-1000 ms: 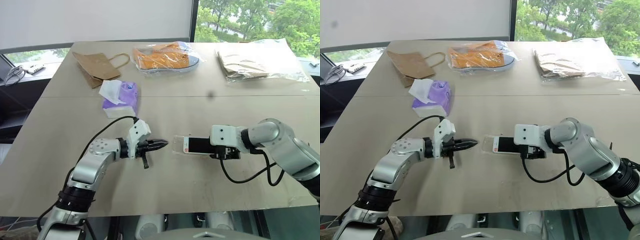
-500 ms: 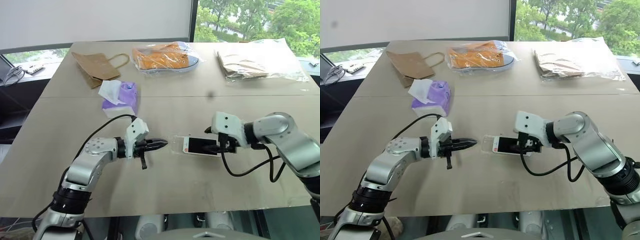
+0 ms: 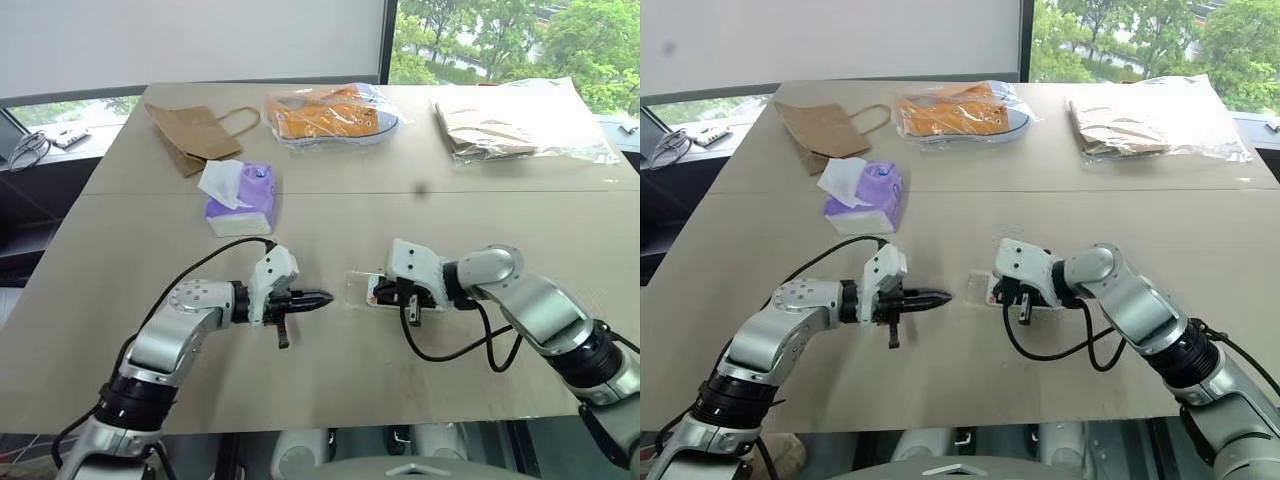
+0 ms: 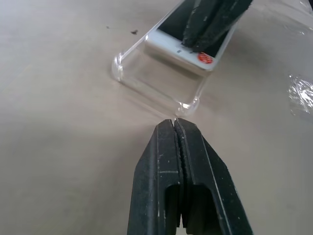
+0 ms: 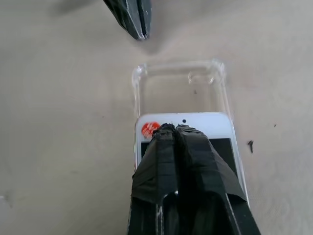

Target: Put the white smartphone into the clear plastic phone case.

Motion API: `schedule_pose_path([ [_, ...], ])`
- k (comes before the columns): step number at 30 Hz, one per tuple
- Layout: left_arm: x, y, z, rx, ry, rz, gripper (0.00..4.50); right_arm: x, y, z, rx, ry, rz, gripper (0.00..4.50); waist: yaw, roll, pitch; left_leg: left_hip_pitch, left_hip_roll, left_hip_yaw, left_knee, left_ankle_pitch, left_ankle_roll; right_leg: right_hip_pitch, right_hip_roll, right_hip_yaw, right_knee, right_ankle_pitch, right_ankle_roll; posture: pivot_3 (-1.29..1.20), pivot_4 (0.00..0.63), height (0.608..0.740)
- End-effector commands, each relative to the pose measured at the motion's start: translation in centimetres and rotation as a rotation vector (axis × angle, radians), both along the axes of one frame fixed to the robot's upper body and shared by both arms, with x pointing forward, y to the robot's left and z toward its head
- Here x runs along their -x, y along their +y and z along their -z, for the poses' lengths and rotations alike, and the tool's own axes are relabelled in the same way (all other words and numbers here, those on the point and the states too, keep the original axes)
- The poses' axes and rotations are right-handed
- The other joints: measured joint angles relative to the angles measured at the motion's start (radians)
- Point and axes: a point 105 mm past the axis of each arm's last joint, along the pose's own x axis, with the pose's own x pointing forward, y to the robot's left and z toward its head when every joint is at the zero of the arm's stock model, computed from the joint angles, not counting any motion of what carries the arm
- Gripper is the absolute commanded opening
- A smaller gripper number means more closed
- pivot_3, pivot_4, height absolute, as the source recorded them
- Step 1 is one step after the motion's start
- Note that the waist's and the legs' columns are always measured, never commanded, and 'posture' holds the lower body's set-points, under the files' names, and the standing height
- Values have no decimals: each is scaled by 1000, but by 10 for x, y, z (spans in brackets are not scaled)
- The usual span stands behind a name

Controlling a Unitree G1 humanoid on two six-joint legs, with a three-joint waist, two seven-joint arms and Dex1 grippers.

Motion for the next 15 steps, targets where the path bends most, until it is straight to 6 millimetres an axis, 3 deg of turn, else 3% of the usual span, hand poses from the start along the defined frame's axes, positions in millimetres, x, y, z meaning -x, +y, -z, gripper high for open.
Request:
schedule_pose_path([
  [1, 3, -3, -4, 9, -15, 18, 0, -1, -4, 7, 62, 4, -15, 10, 0, 0, 0, 0, 0, 0, 0, 0, 0, 0, 0, 0, 0, 0, 0, 0, 150, 740],
  [15, 7, -6, -13, 70, -32, 39, 0, -2, -12, 24, 186, 18, -68, 10, 2, 0, -4, 1, 0, 0, 0, 0, 1, 0, 0, 0, 0, 0, 0, 0, 150, 740],
])
